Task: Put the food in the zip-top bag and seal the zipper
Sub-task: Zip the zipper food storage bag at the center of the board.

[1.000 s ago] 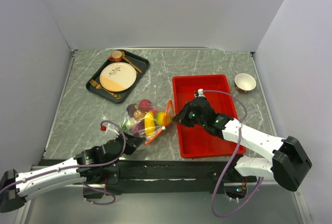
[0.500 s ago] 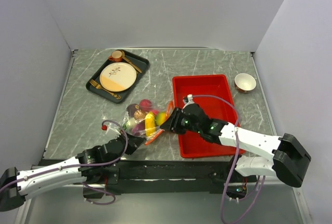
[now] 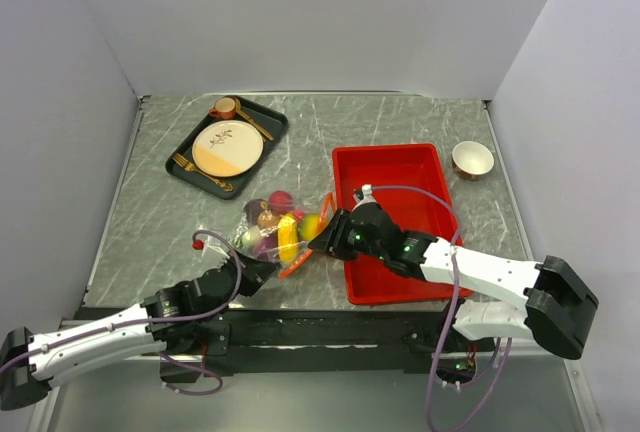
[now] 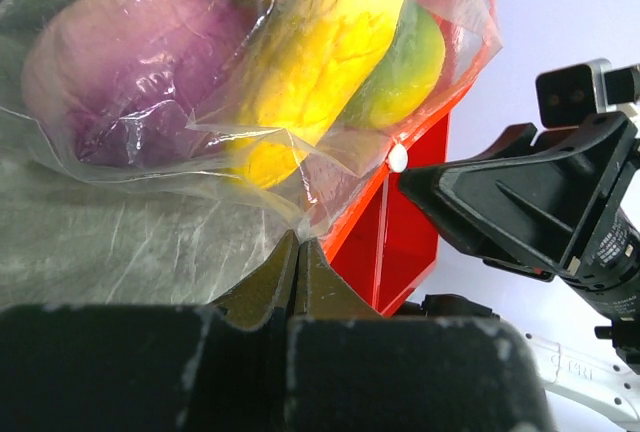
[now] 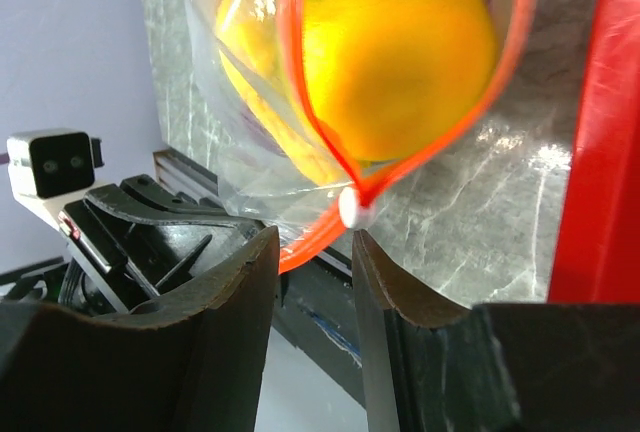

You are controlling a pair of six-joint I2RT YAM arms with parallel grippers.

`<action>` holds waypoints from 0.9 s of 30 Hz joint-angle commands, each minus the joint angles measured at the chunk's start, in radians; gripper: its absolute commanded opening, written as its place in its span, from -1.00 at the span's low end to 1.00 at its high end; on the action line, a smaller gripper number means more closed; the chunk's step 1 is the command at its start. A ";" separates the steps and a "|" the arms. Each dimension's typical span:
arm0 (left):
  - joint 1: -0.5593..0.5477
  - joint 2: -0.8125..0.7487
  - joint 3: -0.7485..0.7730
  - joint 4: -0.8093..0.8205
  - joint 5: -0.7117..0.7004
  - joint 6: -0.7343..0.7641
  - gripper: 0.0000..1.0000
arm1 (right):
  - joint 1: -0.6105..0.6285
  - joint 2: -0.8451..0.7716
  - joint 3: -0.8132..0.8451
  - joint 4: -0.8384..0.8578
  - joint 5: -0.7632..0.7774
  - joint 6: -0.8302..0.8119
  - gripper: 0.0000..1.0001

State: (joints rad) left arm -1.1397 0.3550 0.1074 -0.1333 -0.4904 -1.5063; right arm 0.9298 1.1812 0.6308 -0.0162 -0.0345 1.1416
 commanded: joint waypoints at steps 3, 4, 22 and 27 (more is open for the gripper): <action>0.001 -0.040 0.040 -0.040 -0.031 0.000 -0.99 | 0.004 -0.072 0.003 -0.057 0.079 0.023 -0.13; 0.001 -0.044 0.041 -0.040 -0.030 0.001 -0.99 | 0.006 -0.072 0.000 -0.053 0.079 0.023 -0.12; 0.000 -0.025 0.037 0.012 -0.014 0.012 -0.99 | 0.007 0.023 0.047 -0.039 0.111 -0.009 -0.17; 0.001 -0.024 0.037 0.018 -0.013 0.014 -0.99 | 0.004 0.055 0.043 -0.004 0.085 -0.006 -0.19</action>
State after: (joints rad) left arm -1.1397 0.3313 0.1127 -0.1623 -0.4942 -1.5055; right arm 0.9318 1.2148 0.6369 -0.0547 0.0368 1.1469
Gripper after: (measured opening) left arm 0.014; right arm 0.411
